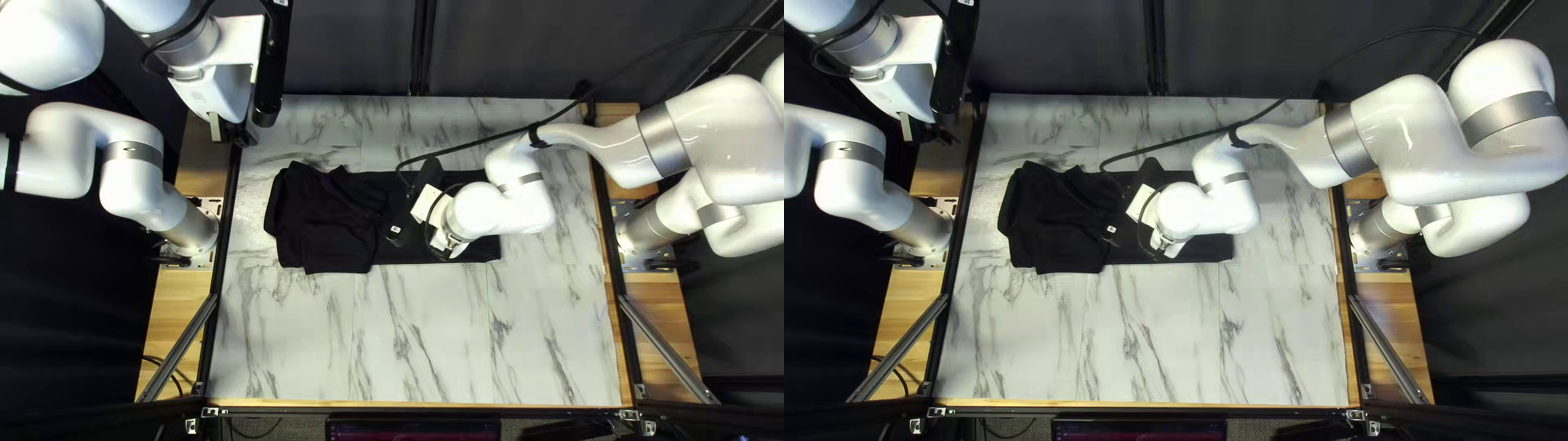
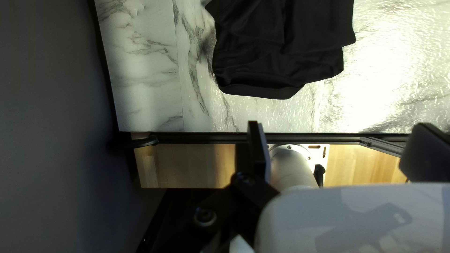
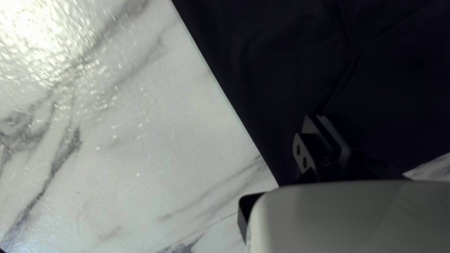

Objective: Fold t-shirt

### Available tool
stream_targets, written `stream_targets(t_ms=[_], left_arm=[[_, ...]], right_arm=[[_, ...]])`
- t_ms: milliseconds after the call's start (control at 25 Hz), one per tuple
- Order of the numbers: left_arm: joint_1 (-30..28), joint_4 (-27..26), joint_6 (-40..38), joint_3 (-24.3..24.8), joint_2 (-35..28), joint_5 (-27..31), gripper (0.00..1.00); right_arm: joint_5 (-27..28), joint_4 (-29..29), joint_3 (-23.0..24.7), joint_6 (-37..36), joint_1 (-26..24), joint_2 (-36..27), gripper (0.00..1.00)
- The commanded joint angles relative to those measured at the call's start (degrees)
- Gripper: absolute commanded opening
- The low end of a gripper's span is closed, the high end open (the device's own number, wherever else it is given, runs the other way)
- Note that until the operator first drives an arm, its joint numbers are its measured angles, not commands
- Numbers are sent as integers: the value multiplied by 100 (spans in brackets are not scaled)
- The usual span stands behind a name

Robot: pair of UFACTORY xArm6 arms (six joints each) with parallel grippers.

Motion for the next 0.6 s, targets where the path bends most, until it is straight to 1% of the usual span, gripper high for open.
stream_targets(t_ms=[40, 280, 400, 440, 480, 520, 600], left_arm=[[0, 0, 0, 0, 0, 0, 100], [0, 0, 0, 0, 0, 0, 100], [0, 0, 0, 0, 0, 0, 100], [0, 0, 0, 0, 0, 0, 100], [0, 0, 0, 0, 0, 0, 100], [0, 0, 0, 0, 0, 0, 100], [0, 0, 0, 0, 0, 0, 100]], right_arm=[[-185, -32, -78, -27, -39, 279, 0], [-308, 41, -215, -144, -35, 594, 0], [-342, 108, -363, -231, -4, 776, 1], [-349, 131, -392, -263, 0, 809, 52], [-349, 155, -427, -295, 2, 842, 93], [-350, 210, -472, -369, -2, 878, 100], [-359, 282, -482, -473, -27, 868, 100]])
